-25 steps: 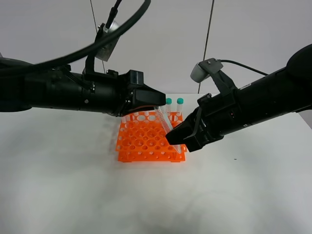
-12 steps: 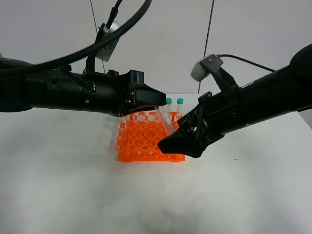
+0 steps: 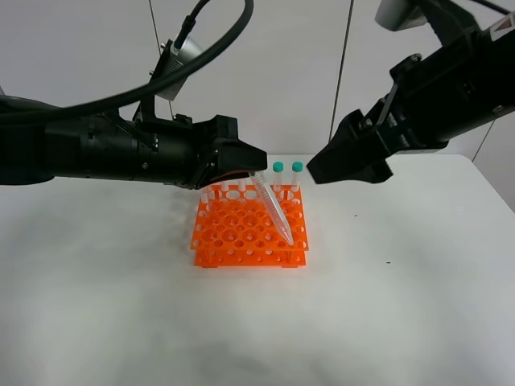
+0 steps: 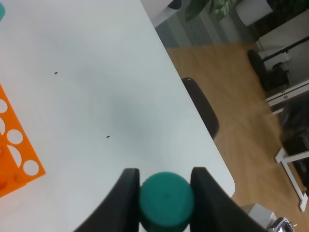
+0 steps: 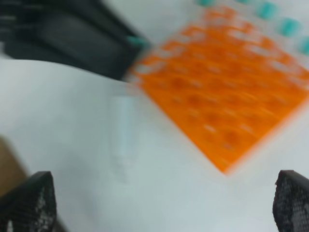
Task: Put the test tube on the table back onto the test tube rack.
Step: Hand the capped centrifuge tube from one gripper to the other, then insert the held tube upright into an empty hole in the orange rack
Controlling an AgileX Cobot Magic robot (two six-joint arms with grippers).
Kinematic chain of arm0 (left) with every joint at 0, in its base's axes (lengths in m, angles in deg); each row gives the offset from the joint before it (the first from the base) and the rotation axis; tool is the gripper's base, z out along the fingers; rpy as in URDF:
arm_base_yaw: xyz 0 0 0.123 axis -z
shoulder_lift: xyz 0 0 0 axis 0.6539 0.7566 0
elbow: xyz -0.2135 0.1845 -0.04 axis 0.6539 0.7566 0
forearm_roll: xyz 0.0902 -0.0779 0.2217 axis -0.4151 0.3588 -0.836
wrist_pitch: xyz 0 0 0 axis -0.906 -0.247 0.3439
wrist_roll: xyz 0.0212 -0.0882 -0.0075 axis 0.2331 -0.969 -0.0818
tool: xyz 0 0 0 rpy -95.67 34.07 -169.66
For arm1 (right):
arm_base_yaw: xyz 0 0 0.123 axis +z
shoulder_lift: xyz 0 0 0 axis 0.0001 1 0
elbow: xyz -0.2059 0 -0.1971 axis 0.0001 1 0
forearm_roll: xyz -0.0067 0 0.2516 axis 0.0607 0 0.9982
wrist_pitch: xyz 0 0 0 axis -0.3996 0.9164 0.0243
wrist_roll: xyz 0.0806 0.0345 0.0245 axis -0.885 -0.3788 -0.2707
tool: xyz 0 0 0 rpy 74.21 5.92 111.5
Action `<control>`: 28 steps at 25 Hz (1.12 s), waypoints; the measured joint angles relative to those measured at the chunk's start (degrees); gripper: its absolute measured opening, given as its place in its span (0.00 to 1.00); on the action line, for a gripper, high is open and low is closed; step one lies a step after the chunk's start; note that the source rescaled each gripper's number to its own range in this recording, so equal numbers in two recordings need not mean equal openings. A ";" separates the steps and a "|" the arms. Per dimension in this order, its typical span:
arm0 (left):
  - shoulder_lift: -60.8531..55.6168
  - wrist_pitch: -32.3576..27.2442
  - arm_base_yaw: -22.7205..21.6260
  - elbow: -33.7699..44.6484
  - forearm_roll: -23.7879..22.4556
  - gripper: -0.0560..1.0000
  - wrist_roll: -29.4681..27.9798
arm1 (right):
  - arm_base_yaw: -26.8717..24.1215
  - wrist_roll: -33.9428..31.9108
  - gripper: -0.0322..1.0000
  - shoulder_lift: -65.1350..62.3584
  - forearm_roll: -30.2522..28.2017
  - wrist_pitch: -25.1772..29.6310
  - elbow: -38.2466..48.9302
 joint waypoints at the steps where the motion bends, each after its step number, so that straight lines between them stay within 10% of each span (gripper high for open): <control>1: 0.00 0.00 0.00 0.00 0.00 0.06 0.00 | -0.19 -4.66 1.00 0.00 -4.13 0.54 -0.48; 9: 0.00 0.00 0.00 0.00 0.00 0.06 0.00 | -10.29 -28.27 1.00 0.44 -25.44 4.78 -0.78; 28: 0.00 -0.80 0.00 0.00 0.00 0.06 0.00 | -19.31 -27.60 1.00 -13.02 -21.27 13.71 10.85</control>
